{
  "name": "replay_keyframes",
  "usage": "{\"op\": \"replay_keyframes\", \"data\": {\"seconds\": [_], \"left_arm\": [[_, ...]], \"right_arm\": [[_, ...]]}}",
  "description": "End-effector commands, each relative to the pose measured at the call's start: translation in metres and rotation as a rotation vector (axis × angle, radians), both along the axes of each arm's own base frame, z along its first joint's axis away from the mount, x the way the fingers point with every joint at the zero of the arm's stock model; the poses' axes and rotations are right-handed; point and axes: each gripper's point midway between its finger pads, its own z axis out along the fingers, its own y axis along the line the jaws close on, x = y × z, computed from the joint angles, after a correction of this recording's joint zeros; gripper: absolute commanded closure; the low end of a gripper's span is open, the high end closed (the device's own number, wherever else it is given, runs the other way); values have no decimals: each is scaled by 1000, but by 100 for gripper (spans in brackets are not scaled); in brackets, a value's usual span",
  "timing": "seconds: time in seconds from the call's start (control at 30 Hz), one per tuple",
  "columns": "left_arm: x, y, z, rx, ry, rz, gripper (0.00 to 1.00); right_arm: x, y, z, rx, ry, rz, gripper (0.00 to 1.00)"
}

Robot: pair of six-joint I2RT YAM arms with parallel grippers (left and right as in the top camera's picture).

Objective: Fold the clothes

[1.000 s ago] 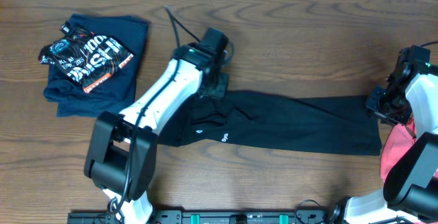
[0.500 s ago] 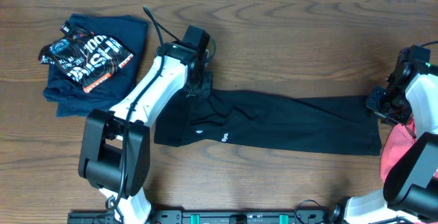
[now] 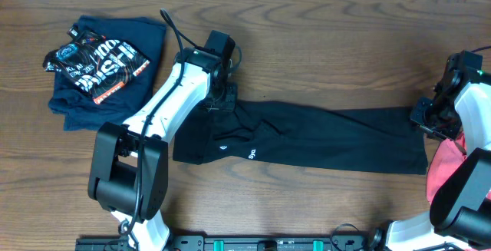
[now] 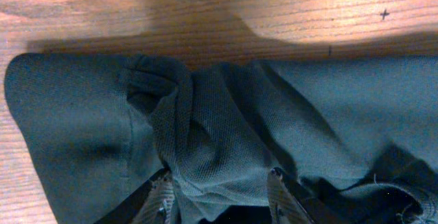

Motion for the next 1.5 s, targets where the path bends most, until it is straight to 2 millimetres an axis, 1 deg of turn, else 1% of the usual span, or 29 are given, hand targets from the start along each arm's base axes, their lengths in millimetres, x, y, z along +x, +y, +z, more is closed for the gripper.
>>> {"op": "replay_keyframes", "data": {"seconds": [0.0, 0.1, 0.2, 0.27, 0.3, 0.33, 0.37, 0.4, 0.47, 0.53, 0.67, 0.73, 0.77, 0.8, 0.83, 0.9, 0.97, 1.03, 1.07, 1.1, 1.13, 1.17, 1.27, 1.3, 1.33, 1.4, 1.43, 1.47], "left_arm": [[-7, 7, -11, 19, 17, 22, 53], [-11, 8, -23, 18, 19, 27, 53], [-14, 9, -28, 19, 25, 36, 54], [-14, 9, -27, 18, 25, 35, 65], [-14, 9, -27, 18, 24, 35, 76], [-15, 9, -26, 19, 26, 35, 81], [-16, 10, -25, 20, 29, 35, 91], [-17, 10, -25, 22, 31, 35, 94], [-22, 12, -24, 29, 49, 35, 94], [-32, 16, -25, 45, 90, 39, 94], [-58, 26, -24, 89, 202, 131, 94], [-64, 28, -23, 102, 229, 143, 93], [-66, 29, -23, 105, 235, 143, 90], [-66, 29, -23, 106, 237, 143, 83], [-66, 29, -24, 105, 235, 143, 70], [-63, 28, -25, 98, 220, 143, 52], [-59, 28, -27, 97, 203, 142, 51], [-57, 33, -27, 129, 189, 144, 50], [-56, 36, -27, 146, 180, 144, 52], [-54, 39, -25, 155, 173, 148, 58], [-51, 42, -19, 157, 166, 156, 61], [-48, 43, -14, 153, 159, 162, 61], [-30, 46, 18, 117, 81, 193, 61], [-21, 46, 32, 96, 35, 203, 62], [-14, 45, 44, 76, -10, 210, 64], [-2, 40, 64, 26, -99, 213, 71], [1, 35, 70, -5, -122, 209, 79], [2, 27, 74, -46, -133, 198, 81]], "right_arm": [[-2, 0, 4, -1, -10, 10, 66], [-3, 0, 3, 1, -6, 10, 66], [-5, 1, 2, 3, -2, 10, 66], [-5, 1, 1, 3, -2, 10, 66], [-5, 1, 1, 2, -3, 10, 66], [-5, 1, 1, 2, -3, 10, 66], [-5, 1, 1, 2, -3, 10, 66], [-5, 1, 1, 1, -3, 10, 66], [-5, 0, 1, -1, -2, 10, 66], [-5, 0, 1, -1, -2, 10, 66], [-4, 0, 1, -2, -4, 13, 66], [-4, 0, 1, -3, -6, 13, 66], [-4, 0, 1, -3, -6, 13, 66], [-4, 0, 1, -3, -5, 13, 66], [-4, 0, 1, -2, -5, 13, 66], [-4, 0, 1, -2, -4, 13, 66], [-5, 0, 1, 0, -1, 13, 66], [-6, 1, 1, 1, 3, 13, 66], [-6, 1, 1, 1, 3, 14, 66], [-6, 1, 1, 1, 4, 14, 66], [-6, 1, 1, 1, 4, 15, 66], [-6, 1, 1, 1, 4, 19, 66], [-6, 1, 1, 1, 3, 20, 65], [-5, 1, 1, 1, 2, 20, 66], [-5, 1, 1, 1, 2, 20, 65], [-5, 1, 1, 1, 2, 20, 66], [-5, 1, 1, 1, 2, 20, 65], [-5, 1, 1, 0, 2, 20, 66]]}}
